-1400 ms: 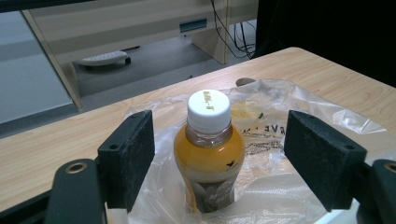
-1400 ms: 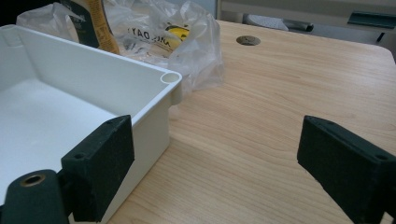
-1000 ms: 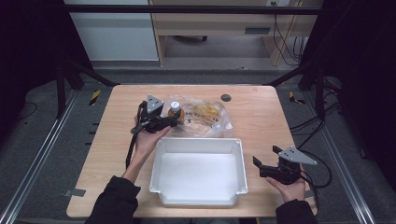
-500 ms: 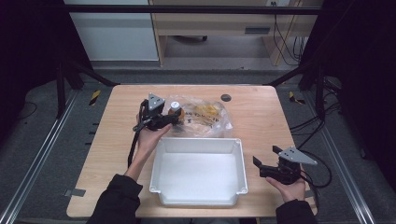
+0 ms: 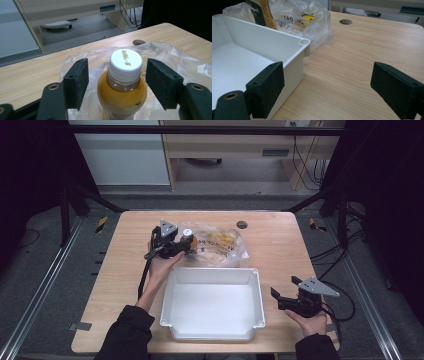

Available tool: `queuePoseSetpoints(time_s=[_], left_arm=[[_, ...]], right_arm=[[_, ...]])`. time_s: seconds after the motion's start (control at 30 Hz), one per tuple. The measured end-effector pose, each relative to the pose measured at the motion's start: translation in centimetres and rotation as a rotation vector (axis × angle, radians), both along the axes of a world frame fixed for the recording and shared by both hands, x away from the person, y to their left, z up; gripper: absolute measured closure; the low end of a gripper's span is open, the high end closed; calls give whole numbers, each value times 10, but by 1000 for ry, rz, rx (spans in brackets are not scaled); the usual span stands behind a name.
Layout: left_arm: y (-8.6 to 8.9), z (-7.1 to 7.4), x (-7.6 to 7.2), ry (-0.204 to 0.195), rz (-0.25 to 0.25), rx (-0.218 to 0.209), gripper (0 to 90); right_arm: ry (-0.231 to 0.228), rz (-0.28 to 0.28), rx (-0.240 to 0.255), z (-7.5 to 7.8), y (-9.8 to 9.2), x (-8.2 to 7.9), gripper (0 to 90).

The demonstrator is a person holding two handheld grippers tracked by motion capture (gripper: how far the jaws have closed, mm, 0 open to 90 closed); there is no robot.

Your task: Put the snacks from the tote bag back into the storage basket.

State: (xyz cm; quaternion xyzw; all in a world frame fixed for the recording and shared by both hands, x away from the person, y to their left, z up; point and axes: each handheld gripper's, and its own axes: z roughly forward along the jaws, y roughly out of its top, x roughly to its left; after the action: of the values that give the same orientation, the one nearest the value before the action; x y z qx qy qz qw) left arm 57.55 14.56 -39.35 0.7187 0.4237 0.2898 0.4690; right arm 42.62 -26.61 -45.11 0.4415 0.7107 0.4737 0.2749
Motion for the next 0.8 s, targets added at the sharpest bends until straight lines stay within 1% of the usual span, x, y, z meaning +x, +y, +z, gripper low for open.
queuePoseSetpoints(time_s=[0.07, 0.17, 0.2, 0.27, 0.37, 0.4, 0.5, 0.8], left_arm=[[-1, -1, 1, -6, -1, 7, 405], [-1, -3, 2, -5, -5, 4, 423], [-2, -3, 2, -13, -9, 12, 430], [-3, -4, 3, -13, -9, 10, 446], [-4, -5, 4, -18, -12, 15, 451], [-4, -7, 5, -14, -12, 9, 452], [-5, -7, 6, -18, -12, 8, 460], [-10, -9, 8, -21, -14, 3, 541]], right_arm=[[0, 2, -4, 0, 0, 0, 120], [0, 2, -2, 0, 0, 0, 121], [0, 2, -2, 0, 0, 0, 121], [1, 2, -2, 0, 0, 0, 121], [0, 2, -4, 0, 0, 0, 121], [1, 2, -4, 0, 0, 0, 121], [0, 3, -2, 0, 0, 0, 122], [1, 3, -3, 0, 0, 0, 122]])
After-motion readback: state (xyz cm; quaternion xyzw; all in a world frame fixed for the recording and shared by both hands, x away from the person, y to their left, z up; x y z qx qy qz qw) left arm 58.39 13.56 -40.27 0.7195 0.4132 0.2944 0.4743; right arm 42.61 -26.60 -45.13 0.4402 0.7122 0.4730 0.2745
